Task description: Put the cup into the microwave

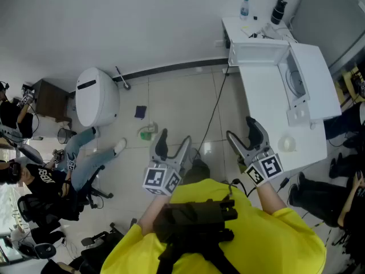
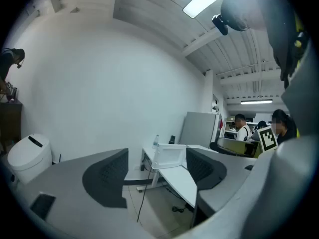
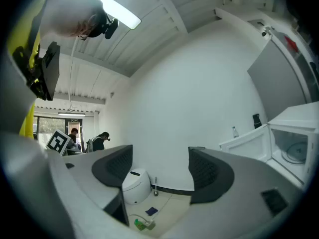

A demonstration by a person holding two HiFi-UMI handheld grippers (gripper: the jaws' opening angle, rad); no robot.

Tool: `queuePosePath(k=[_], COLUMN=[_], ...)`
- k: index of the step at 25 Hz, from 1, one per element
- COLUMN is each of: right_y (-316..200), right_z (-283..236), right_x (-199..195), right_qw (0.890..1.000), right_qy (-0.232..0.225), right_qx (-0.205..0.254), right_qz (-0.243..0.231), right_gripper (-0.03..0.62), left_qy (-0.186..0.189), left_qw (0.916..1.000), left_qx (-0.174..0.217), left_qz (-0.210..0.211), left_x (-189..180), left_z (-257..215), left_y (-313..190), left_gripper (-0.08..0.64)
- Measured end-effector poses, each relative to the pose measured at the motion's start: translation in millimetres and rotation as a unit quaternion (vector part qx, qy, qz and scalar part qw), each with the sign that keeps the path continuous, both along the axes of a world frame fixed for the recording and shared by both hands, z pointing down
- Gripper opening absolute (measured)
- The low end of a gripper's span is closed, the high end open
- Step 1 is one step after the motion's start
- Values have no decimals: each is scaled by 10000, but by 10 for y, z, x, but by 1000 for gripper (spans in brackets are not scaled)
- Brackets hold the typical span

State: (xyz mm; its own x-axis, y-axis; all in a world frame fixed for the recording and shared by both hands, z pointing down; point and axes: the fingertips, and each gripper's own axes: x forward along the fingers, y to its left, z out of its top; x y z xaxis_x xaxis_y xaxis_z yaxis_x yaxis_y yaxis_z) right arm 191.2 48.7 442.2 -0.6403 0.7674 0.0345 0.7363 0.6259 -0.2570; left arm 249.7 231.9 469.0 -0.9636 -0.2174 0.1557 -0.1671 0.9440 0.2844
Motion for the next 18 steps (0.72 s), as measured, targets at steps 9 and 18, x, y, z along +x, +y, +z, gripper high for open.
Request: queuePosePath(k=[9,18], right_y=[922,732], right_z=[-258,143], right_x=[-1100,-2306], right_qw=[9996,9978], right_qy=[-90,151], right_qx=[-154,-51], right_qz=[211,651], right_gripper=[555,552], left_qy=[-160,-43], left_qw=[9975,9914], left_qx=[-172,94], left_qz=[662,1305], left_x=[-1131,-2654], left_z=[-267,2], left_y=[761,681], left_gripper=[491,463])
